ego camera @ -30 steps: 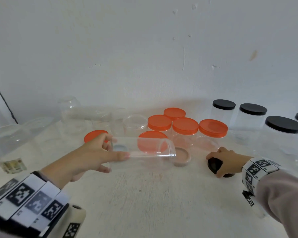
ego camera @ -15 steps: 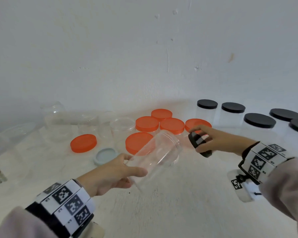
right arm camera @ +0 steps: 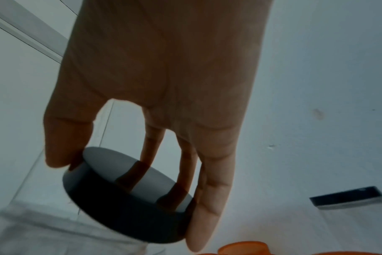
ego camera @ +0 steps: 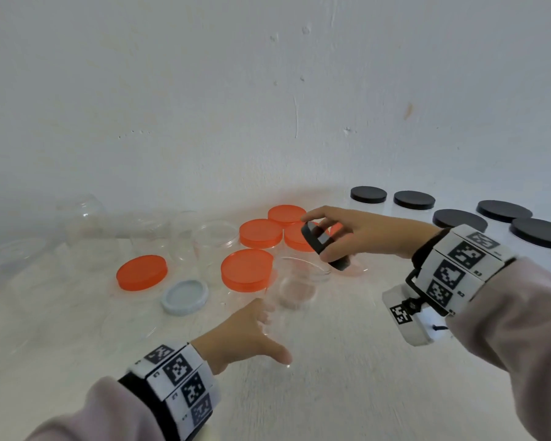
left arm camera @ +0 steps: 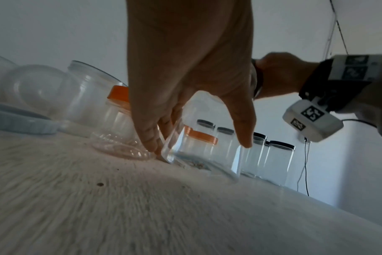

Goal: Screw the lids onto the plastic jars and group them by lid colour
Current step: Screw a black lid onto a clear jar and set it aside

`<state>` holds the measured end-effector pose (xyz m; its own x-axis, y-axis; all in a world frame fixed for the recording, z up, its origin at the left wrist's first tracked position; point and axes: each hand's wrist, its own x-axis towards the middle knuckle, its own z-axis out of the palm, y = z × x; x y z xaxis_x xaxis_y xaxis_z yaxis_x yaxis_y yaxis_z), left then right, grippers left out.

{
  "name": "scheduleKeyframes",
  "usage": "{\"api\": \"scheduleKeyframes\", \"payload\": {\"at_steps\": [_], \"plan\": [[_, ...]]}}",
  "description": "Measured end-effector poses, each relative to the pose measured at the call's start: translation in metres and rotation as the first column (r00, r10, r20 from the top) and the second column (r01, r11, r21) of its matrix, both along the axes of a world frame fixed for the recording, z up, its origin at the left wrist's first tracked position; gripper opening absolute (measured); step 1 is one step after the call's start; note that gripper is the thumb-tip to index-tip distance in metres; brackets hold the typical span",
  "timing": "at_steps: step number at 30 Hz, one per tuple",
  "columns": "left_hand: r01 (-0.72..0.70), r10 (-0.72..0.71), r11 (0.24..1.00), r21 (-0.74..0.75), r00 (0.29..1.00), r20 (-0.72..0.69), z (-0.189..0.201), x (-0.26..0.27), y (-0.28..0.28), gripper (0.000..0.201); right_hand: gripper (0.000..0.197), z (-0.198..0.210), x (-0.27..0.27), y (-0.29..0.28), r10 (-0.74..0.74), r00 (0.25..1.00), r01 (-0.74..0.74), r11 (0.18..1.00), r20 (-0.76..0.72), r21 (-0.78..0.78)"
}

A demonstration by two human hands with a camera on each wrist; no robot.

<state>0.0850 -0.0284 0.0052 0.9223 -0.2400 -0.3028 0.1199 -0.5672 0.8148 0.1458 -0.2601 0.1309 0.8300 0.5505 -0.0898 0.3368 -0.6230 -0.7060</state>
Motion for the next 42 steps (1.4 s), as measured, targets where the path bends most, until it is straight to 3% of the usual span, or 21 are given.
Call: {"api": "scheduleKeyframes", "payload": {"at_steps": [5, 8, 15, 18, 21, 23, 27, 42], "plan": [[0.033, -0.033, 0.999, -0.018, 0.999, 0.007, -0.007, 0.007, -0.009, 0.101, 0.06, 0.011, -0.005, 0.019, 0.101, 0.995, -0.098, 0.986, 0.015, -0.135], [0.051, -0.051, 0.998, -0.036, 0.999, 0.008, -0.01, 0.01, -0.012, 0.097, 0.062, 0.015, -0.008, 0.03, 0.155, 0.988, -0.15, 0.964, 0.008, -0.219], [0.037, -0.036, 0.999, 0.024, 0.999, -0.004, -0.014, 0.013, -0.011, 0.105, 0.066, 0.017, -0.006, 0.052, 0.245, 0.969, -0.22, 0.877, 0.005, -0.427], [0.052, -0.051, 0.998, -0.019, 0.999, 0.017, -0.012, 0.011, -0.01, 0.114, 0.068, 0.015, -0.004, 0.056, 0.27, 0.963, -0.237, 0.849, 0.002, -0.472], [0.124, -0.107, 0.984, -0.129, 0.986, 0.131, -0.005, 0.009, -0.011, 0.118, 0.068, 0.013, -0.002, 0.06, 0.285, 0.958, -0.235, 0.827, 0.02, -0.51], [0.151, -0.106, 0.964, -0.219, 0.973, 0.205, 0.003, 0.007, -0.012, 0.114, 0.068, 0.013, -0.001, 0.062, 0.296, 0.955, -0.235, 0.809, 0.03, -0.538], [0.064, 0.02, 0.936, -0.346, 0.972, 0.234, 0.015, 0.009, -0.012, 0.097, 0.069, 0.013, 0.002, 0.066, 0.302, 0.953, -0.242, 0.786, 0.012, -0.57], [0.036, 0.076, 0.943, -0.33, 0.944, 0.32, 0.007, 0.014, -0.012, 0.091, 0.066, 0.013, -0.002, 0.073, 0.286, 0.951, -0.155, 0.769, 0.117, -0.62]]}}
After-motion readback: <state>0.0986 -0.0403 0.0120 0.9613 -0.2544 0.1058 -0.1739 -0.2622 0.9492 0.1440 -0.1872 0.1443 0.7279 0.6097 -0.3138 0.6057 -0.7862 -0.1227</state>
